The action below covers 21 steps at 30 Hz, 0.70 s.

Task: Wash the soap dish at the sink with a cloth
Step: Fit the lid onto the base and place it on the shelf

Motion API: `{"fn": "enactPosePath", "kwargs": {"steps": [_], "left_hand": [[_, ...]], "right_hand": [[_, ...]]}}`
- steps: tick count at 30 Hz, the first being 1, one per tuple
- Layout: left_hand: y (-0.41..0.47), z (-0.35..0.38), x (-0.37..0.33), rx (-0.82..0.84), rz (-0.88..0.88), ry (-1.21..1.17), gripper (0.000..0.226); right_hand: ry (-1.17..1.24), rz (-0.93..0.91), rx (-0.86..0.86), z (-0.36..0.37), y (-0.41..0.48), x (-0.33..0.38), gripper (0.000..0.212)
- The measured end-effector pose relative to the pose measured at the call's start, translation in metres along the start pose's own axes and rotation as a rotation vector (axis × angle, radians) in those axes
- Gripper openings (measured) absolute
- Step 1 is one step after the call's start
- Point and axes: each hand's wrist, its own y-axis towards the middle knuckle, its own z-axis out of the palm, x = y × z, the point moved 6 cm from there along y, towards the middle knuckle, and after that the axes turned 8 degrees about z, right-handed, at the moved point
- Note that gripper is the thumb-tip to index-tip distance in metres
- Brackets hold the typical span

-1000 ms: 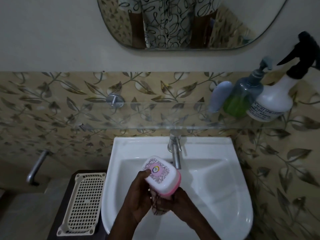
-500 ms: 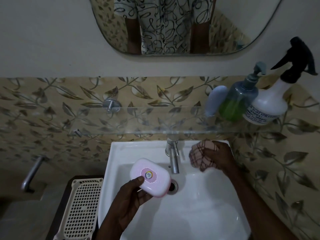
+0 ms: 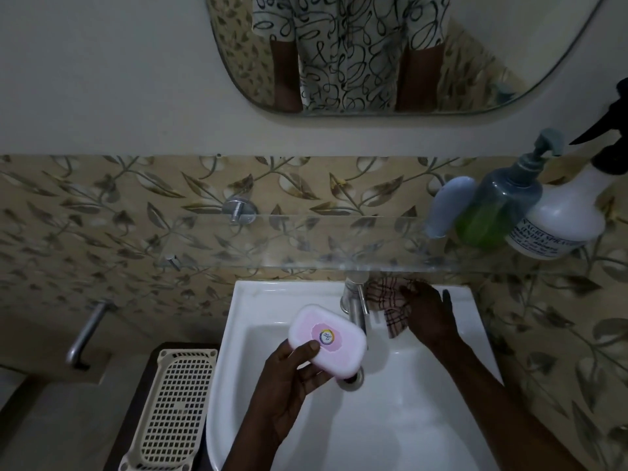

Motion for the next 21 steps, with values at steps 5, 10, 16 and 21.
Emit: {"fn": "enactPosePath", "kwargs": {"steps": [5,10,16,21], "left_hand": [[-0.014,0.024,-0.027,-0.062,0.087,0.069,0.051],[-0.04,0.064,-0.066,-0.008,0.168,0.059,0.061],[-0.064,0.093,-0.164,-0.109,0.606,0.318,0.085],[-0.04,0.098,-0.211,-0.177,0.788,0.85,0.037]], "right_hand": [[0.781,-0.379,-0.246,-0.094,-0.107,0.054,0.063],[0.731,-0.44,-0.384,-0.148,-0.158,0.097,0.058],[0.717,-0.462,-0.446,-0.223,-0.129,0.111,0.059],[0.704,-0.383,-0.34,-0.233,-0.076,0.117,0.064]]}}
